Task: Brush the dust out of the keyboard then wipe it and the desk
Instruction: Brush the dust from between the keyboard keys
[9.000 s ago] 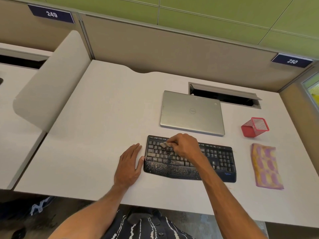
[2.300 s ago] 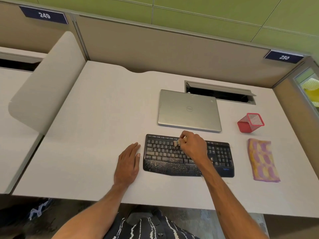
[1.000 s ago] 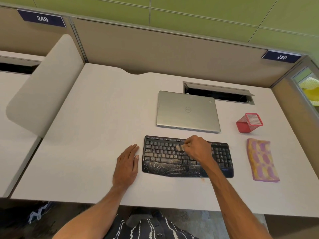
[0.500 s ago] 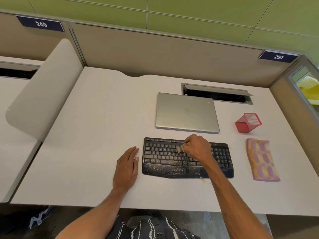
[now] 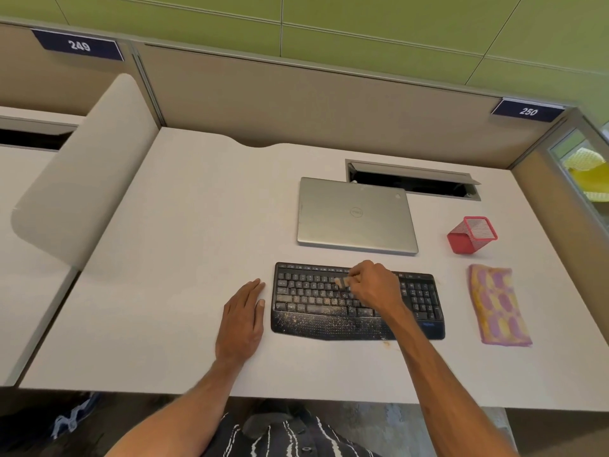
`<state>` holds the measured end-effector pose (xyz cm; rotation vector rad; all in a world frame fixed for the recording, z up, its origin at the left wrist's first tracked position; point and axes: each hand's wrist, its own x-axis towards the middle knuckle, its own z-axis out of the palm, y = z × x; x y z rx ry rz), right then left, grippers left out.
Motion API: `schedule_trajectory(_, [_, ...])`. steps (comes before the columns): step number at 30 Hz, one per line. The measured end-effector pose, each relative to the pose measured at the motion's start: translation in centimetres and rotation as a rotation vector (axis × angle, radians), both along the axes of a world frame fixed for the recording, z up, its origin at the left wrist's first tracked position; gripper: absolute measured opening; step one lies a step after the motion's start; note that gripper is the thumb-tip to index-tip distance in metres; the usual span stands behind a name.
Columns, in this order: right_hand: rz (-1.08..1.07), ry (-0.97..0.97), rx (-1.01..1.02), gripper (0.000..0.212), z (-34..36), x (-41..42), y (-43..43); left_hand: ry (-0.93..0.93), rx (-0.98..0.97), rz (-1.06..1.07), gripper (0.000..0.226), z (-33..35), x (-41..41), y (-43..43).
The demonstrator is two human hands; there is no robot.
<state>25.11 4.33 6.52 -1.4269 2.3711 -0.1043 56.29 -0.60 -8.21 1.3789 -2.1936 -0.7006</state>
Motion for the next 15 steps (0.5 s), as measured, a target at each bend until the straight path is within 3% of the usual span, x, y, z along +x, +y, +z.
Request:
schedule_trajectory(3, [0.057,-0.003,0.075,0.014,0.3,-0.1,0.0,0.005,-0.002,0.0,0.048,-0.1,0.0,0.0])
schedule_trajectory(9, [0.187,-0.012,-0.022,0.021,0.8,-0.2,-0.2,0.0,0.001,-0.003,0.049,-0.2,0.0,0.0])
schedule_trajectory(15, [0.272,0.194,0.099,0.022,0.8,-2.0,0.3,-0.002,-0.005,0.003,0.048,-0.2,0.0,-0.1])
